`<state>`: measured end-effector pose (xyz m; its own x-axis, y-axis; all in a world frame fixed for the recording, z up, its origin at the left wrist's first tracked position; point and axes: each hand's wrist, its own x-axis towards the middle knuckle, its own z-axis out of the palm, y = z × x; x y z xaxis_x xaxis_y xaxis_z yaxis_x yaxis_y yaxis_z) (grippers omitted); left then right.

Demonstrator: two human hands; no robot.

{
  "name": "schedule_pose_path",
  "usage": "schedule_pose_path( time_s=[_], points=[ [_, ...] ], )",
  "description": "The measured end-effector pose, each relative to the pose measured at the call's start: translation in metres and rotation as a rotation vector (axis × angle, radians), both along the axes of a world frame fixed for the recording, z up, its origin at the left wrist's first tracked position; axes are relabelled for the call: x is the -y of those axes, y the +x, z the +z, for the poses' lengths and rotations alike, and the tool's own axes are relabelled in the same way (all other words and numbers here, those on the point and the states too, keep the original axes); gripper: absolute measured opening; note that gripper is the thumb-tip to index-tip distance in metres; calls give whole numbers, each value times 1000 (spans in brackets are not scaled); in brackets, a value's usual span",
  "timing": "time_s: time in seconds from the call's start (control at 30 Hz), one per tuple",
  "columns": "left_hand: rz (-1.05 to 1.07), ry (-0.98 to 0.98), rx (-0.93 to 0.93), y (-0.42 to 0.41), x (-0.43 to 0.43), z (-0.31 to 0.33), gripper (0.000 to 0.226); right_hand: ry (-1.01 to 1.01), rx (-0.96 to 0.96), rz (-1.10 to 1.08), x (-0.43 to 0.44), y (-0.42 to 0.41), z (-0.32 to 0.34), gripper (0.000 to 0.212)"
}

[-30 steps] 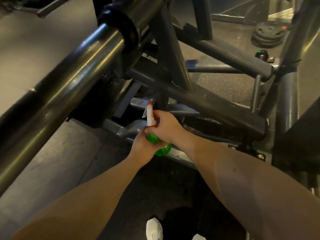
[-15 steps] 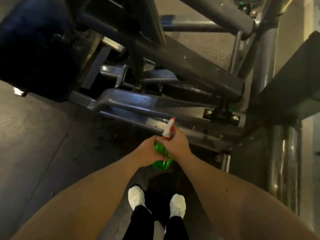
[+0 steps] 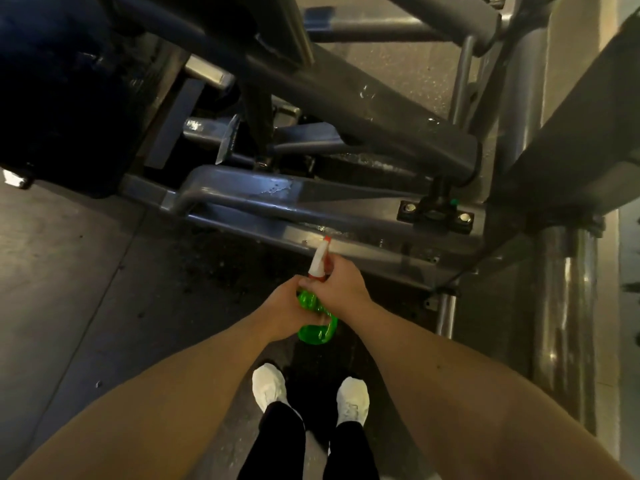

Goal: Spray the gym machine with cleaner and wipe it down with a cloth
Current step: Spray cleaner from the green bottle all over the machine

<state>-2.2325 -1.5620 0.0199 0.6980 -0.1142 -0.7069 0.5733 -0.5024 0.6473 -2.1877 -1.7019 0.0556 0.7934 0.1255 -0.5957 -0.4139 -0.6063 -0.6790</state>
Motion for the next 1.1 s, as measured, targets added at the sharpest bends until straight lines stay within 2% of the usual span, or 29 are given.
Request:
schedule_pose_path(
  time_s=[0.07,0.23,0.53,0.73,0.9,1.1],
  points=[
    [51,17,26,-3,-14,-4,77,5,6,52,-19,3,-6,52],
    [160,25,47,-8,-47,-19,74,56,21,168,-55,13,-22,67],
    [311,63,113,6,-107,-68,75,69,148,307,-121,42,-71,65],
    [417,38,145,21,-139,-102,78,57,206,377,-161,62,-105,51],
    [517,24,175,26,-174,-134,63,103,203,417,-200,73,-137,60],
    [621,1,158,33,-233,-170,59,180,215,480,-263,85,-181,53]
  ],
)
